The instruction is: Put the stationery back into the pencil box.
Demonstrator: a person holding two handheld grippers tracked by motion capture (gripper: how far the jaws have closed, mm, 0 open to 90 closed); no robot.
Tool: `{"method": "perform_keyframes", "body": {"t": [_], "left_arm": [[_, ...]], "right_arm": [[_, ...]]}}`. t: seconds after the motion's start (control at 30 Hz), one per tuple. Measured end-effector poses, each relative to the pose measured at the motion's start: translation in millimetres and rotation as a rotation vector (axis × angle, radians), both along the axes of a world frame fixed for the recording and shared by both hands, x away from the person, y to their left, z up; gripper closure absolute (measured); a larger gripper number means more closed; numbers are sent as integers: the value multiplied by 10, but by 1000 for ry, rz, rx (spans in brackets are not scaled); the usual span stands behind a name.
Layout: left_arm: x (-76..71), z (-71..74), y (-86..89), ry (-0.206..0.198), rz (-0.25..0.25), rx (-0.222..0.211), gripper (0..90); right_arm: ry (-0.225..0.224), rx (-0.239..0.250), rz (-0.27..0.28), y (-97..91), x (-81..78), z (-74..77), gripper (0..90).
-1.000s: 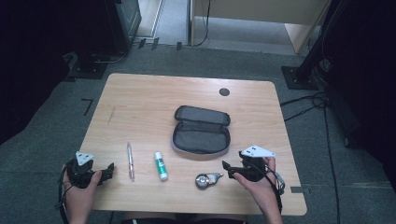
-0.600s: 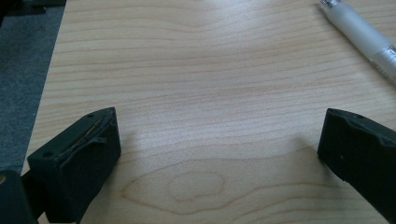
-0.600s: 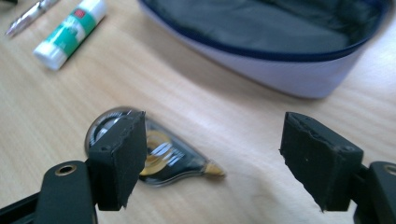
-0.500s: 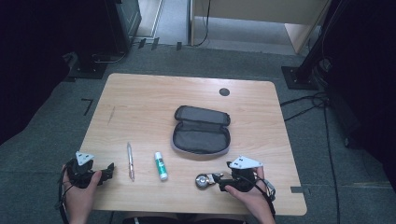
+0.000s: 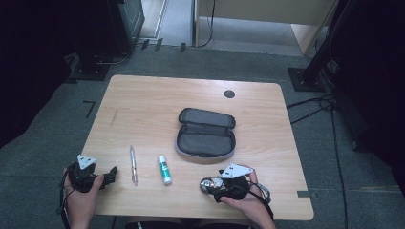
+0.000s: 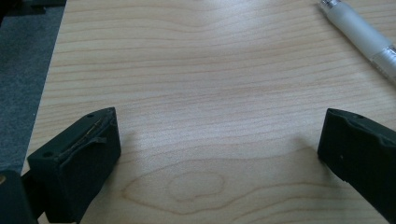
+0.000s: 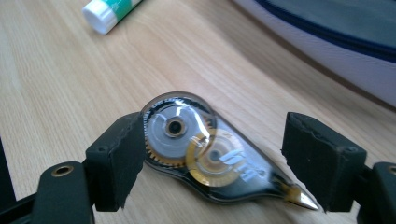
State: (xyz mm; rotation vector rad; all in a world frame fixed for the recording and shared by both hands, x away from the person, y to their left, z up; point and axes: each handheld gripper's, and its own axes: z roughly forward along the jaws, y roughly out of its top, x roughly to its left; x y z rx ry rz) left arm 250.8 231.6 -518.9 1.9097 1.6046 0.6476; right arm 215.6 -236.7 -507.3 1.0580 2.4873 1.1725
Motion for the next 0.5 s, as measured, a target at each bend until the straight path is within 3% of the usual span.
{"method": "perform_keyframes", "body": {"t": [0.33,0.5], "left_arm": [[0,0,0,-1,0,0,0],[0,0,0,0,0,0,0]], "right_arm": [[-4,-39,30,10,-31,-82,218],[-34,-42,30,-18,-76,-114,313]]}}
